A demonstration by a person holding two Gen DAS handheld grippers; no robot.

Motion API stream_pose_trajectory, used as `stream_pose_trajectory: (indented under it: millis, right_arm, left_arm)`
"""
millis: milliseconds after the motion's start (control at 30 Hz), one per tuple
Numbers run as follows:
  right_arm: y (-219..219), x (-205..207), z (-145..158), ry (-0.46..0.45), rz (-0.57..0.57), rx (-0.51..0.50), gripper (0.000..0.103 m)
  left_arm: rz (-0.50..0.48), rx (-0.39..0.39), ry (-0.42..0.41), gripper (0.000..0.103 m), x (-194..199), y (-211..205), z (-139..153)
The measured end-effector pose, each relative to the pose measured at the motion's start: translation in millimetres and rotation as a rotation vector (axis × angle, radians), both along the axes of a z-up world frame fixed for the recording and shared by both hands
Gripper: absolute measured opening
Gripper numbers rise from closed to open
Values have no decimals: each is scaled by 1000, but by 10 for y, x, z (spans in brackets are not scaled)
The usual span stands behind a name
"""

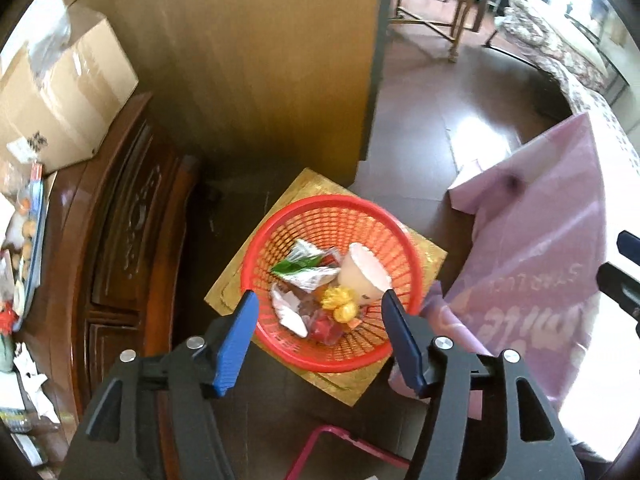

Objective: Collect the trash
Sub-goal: 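Move both open tools back over the table toward the mask and walnut shell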

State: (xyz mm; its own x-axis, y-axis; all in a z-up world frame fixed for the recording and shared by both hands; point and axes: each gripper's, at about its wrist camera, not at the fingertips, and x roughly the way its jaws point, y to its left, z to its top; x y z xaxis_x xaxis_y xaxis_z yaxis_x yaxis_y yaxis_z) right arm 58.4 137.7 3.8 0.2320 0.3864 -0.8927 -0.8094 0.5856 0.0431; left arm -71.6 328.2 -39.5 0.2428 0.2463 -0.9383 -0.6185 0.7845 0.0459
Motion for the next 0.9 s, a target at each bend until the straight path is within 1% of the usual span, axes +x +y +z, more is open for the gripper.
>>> stream_pose_trajectory:
  millis: [67, 100, 167, 267, 300, 367, 433, 467, 633, 700, 833, 900]
  right_arm:
    - [-193, 50, 35, -6, -28, 9, 55]
    - [-369, 92, 48, -16, -56, 8, 55]
    - [-534, 135, 56, -27, -84, 5, 55]
    - [-904, 214, 50, -39, -150, 9, 55]
    - [-1097, 256, 48, -35, -178, 19, 55]
    - [-1261, 301, 32, -25, -197, 20, 55]
    - [-1514, 355, 21, -43, -238, 13, 55]
    - [-1574, 372, 16, -45, -249, 12, 55]
    - [-2083, 525, 33, -40, -350, 53, 55]
    - [-2223, 564, 36, -44, -384, 66, 55]
    - [-2569, 666, 60, -57, -460, 106, 59]
    - [-2730, 730, 61, -57, -509, 136, 62]
  left_arm:
    - [-18, 12, -10, 68, 46, -112, 85]
    - [-23, 16, -17, 69, 63, -160, 127]
    - [-31, 22, -24, 72, 93, -242, 181]
    - [-54, 37, -24, 73, 164, -379, 262]
    - [-61, 43, -26, 74, 183, -423, 288]
    - [-84, 60, -26, 76, 238, -537, 344]
    - [-109, 74, -29, 76, 290, -649, 388]
    - [-119, 80, -29, 77, 318, -715, 411]
    - [-159, 100, -34, 79, 446, -994, 512]
    - [-180, 108, -41, 81, 502, -1121, 566]
    - [-242, 88, -69, 83, 672, -1437, 673]
    - [-274, 91, -78, 84, 772, -1603, 719]
